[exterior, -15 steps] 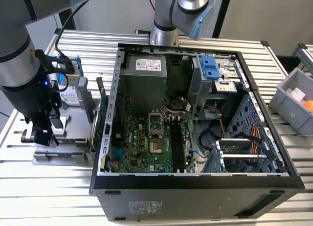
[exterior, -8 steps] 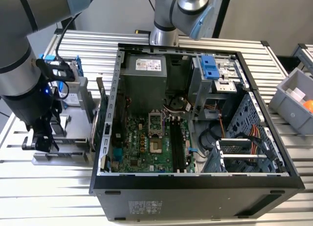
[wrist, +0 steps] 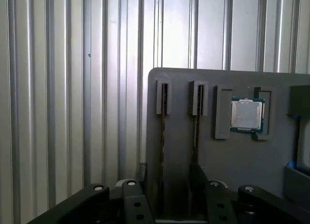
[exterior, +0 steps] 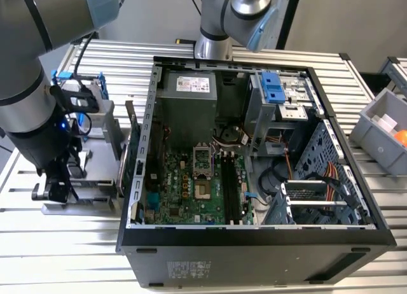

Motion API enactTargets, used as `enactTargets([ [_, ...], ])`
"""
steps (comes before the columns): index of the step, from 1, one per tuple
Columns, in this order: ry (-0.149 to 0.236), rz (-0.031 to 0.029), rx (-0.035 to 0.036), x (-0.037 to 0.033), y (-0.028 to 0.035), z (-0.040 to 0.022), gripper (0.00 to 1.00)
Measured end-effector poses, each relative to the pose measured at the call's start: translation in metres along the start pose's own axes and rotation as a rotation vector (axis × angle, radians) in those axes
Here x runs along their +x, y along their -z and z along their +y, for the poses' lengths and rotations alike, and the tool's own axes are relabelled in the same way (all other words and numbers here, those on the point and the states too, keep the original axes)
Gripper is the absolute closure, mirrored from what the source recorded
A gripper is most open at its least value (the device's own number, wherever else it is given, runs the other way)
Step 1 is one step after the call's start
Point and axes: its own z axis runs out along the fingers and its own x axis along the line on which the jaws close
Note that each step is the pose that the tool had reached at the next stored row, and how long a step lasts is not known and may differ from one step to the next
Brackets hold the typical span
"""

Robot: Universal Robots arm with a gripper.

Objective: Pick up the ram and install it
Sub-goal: 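Pick up the ram and move it above insertion slot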

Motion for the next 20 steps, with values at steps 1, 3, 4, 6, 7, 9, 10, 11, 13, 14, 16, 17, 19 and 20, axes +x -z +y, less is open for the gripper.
enactTargets([
  [1, 0.000, 0.0000, 0.0000, 0.0001, -0.0014, 0.0000, 0.00],
  [3, 0.000, -0.0001, 0.0001, 0.0002, -0.0043, 0.0000, 0.00],
  [4, 0.000, -0.0001, 0.0001, 0.0003, -0.0057, -0.0001, 0.00],
  [6, 0.000, 0.0000, 0.0000, 0.0004, -0.0082, -0.0001, 0.00],
  [7, 0.000, 0.0000, 0.0001, 0.0004, -0.0095, -0.0001, 0.00],
  [9, 0.000, 0.0000, 0.0001, 0.0005, -0.0121, -0.0001, 0.00],
  [10, 0.000, -0.0001, 0.0001, 0.0006, -0.0135, -0.0001, 0.00],
  [11, 0.000, 0.0000, 0.0000, 0.0006, -0.0148, -0.0001, 0.00],
  [13, -0.002, 0.0000, 0.0001, 0.0007, -0.0174, -0.0002, 0.00],
  [14, -0.003, 0.0001, 0.0001, 0.0008, -0.0188, -0.0002, 0.00],
  [16, -0.005, 0.0003, 0.0002, 0.0009, -0.0214, -0.0002, 0.00],
  [17, -0.005, 0.0003, 0.0002, 0.0009, -0.0226, -0.0002, 0.00],
  [19, -0.005, 0.0003, 0.0003, 0.0010, -0.0250, -0.0002, 0.00],
  [20, -0.005, 0.0002, 0.0003, 0.0010, -0.0263, -0.0002, 0.00],
])
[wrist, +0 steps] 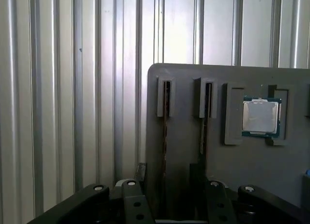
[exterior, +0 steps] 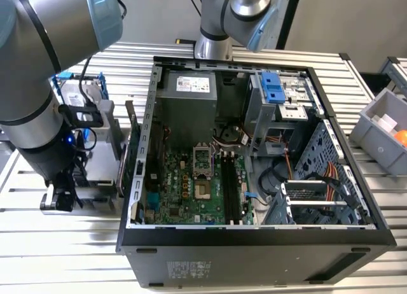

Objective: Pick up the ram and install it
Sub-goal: 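Pick up the ram and move it above insertion slot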

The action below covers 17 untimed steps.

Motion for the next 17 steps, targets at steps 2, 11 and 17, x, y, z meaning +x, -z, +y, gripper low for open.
enactTargets([
  [2, 0.000, 0.0001, -0.0001, 0.0001, -0.0023, 0.0000, 0.00],
  [11, 0.000, 0.0001, -0.0001, 0.0004, -0.0116, -0.0001, 0.00],
  [17, 0.000, 0.0003, -0.0003, 0.0006, -0.0142, -0.0001, 0.00],
])
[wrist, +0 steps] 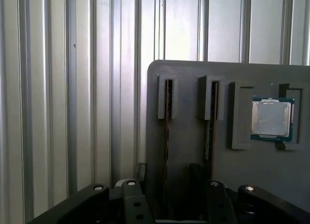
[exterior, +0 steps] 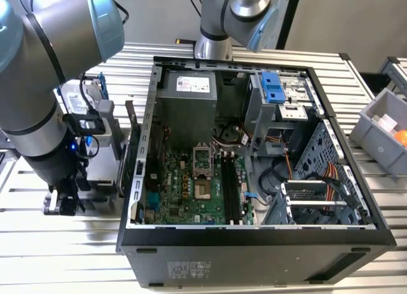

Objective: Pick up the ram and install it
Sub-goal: 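Pick up the ram and move it above insertion slot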

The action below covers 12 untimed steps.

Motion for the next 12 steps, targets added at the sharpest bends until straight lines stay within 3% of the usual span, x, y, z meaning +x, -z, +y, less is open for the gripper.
enactTargets([
  [12, 0.000, -0.0002, 0.0002, 0.0000, -0.0004, 0.0000, 0.00],
])
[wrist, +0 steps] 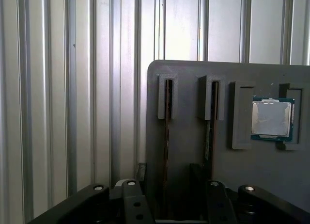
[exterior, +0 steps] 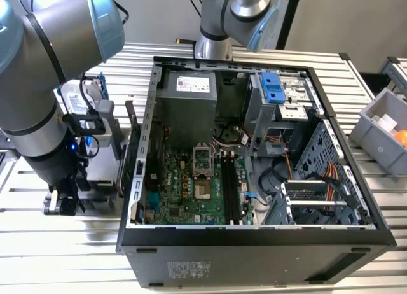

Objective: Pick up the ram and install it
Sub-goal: 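Pick up the ram and move it above insertion slot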

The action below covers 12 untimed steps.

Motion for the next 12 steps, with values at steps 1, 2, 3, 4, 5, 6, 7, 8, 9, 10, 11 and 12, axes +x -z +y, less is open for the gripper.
enactTargets([
  [1, 0.000, 0.0000, 0.0000, 0.0000, 0.0000, 0.0000, 1.00],
  [2, 0.000, 0.0000, -0.0001, 0.0000, 0.0000, 0.0000, 1.00],
  [3, 0.000, 0.0000, -0.0001, 0.0000, 0.0000, 0.0000, 1.00],
  [4, 0.000, 0.0000, 0.0000, 0.0000, -0.0001, 0.0000, 1.00],
  [5, 0.000, 0.0000, 0.0000, 0.0000, -0.0001, 0.0000, 1.00],
  [6, 0.000, 0.0000, 0.0000, 0.0000, -0.0001, 0.0000, 1.00],
  [7, 0.000, 0.0001, -0.0001, 0.0000, -0.0001, 0.0000, 1.00],
  [8, 0.000, 0.0000, 0.0000, 0.0000, -0.0001, 0.0000, 1.00],
  [9, 0.000, 0.0000, -0.0001, 0.0000, -0.0001, 0.0000, 1.00],
  [10, 0.000, 0.0000, -0.0001, 0.0000, -0.0001, 0.0000, 1.00],
  [11, 0.000, 0.0000, -0.0001, 0.0000, -0.0002, 0.0000, 1.00],
  [12, 0.000, 0.0001, -0.0001, 0.0000, -0.0002, 0.0000, 1.00],
])
